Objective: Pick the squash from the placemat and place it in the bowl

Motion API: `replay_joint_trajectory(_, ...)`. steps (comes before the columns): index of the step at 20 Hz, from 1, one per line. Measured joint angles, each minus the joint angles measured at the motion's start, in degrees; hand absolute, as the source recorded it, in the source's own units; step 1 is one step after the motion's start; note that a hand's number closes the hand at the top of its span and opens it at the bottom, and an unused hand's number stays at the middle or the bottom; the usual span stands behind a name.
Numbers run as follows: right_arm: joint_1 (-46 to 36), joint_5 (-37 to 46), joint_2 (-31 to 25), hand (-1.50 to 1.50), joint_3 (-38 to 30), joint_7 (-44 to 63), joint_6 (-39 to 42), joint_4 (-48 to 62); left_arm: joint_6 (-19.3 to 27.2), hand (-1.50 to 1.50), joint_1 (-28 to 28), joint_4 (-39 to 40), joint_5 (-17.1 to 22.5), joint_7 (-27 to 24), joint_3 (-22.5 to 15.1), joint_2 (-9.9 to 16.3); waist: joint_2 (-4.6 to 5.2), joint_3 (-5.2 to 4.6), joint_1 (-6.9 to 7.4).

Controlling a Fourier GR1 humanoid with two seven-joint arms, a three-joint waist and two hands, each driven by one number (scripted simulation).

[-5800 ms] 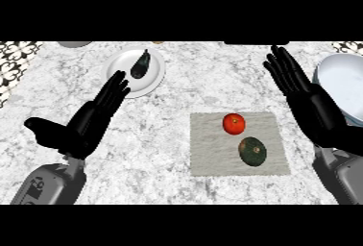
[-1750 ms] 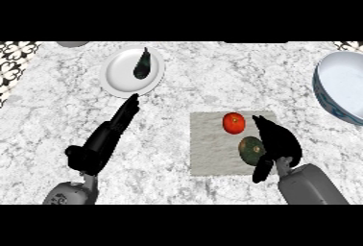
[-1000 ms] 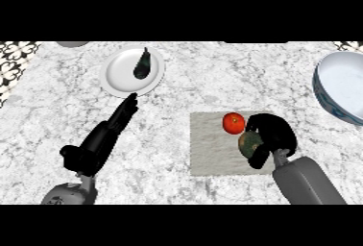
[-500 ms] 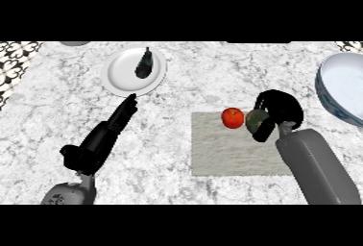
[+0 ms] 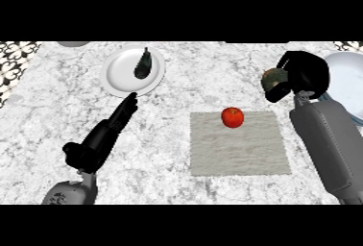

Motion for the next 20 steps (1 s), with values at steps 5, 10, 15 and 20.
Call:
replay_joint_trajectory(5,-2.9,-1.1,-1.0,1.50,-5.0,1.0,-6.0,-4.6,-0.1,0.00,0.8,-0.7,-0.1,0.0,-0.2,-0.1,-0.09,0.00,-0.17)
replay_joint_trajectory(10,-3.4,-2.8,-3.2,1.50,-9.9,0.5,-8.3,-5.9,-0.4,0.00,1.4,-1.2,-0.4,-0.2,-0.1,-0.2,-0.03,-0.01,-0.14)
replay_joint_trajectory(15,-3.1,-1.7,-7.1,1.50,-12.9,-2.9,-10.6,0.6,-0.7,0.00,1.2,-1.5,-0.4,-0.1,0.0,-0.5,0.10,-0.01,0.10)
replay_joint_trajectory(20,-3.5,1.9,-11.6,1.50,-14.9,-6.9,-16.8,9.0,-1.0,0.00,-0.6,-0.5,-0.2,0.7,0.7,-0.5,0.27,0.02,0.35)
